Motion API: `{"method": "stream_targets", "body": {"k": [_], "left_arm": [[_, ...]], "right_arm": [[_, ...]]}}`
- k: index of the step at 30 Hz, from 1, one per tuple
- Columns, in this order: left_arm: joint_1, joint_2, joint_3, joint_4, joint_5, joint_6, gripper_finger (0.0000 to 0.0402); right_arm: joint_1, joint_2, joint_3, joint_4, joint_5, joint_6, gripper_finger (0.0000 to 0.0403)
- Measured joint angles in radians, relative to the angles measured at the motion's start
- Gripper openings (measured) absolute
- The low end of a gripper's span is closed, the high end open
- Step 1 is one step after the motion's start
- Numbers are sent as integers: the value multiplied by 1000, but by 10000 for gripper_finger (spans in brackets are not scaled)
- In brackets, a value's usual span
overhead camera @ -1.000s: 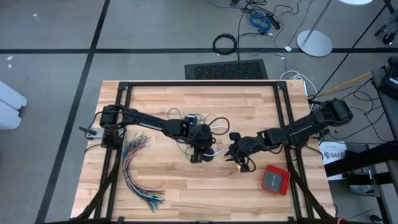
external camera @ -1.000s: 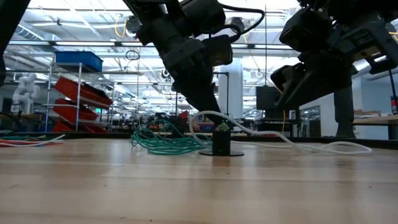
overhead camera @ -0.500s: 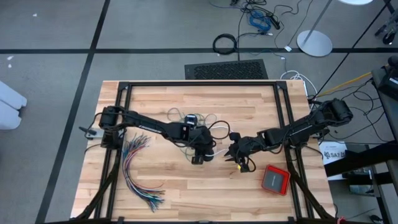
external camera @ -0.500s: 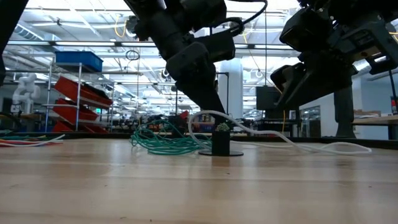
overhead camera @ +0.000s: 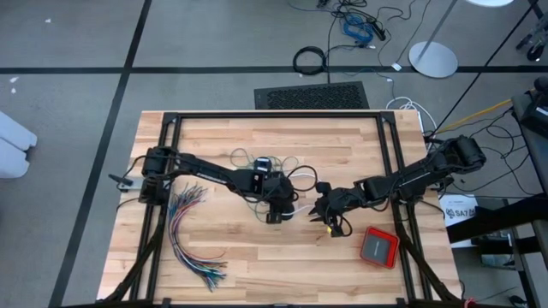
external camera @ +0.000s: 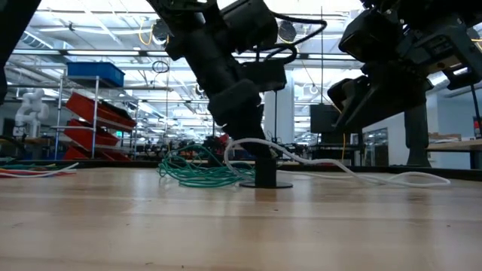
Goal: Coil cords
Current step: Coil the white wire onto the spool
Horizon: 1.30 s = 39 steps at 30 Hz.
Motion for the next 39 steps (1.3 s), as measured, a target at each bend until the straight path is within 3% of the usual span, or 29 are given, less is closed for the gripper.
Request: {"method": "stream_targets", "body": {"k": [14, 25, 28, 32, 39], "left_arm": [[5, 10, 3, 13, 23, 2, 201], [11, 11, 59, -35, 9, 82, 83], [8, 11, 60, -49, 10, 109, 67], [-1, 11, 60, -45, 4, 124, 85], [-2, 12, 60, -25, 0, 100, 176]], "right_arm": [[0, 0, 0, 20, 2, -7, 93], [0, 0, 0, 20, 2, 5, 93], [0, 0, 0, 20, 3, 5, 93], [0, 0, 0, 20, 3, 6, 93], [0, 0, 0, 20, 3, 7, 93]]}}
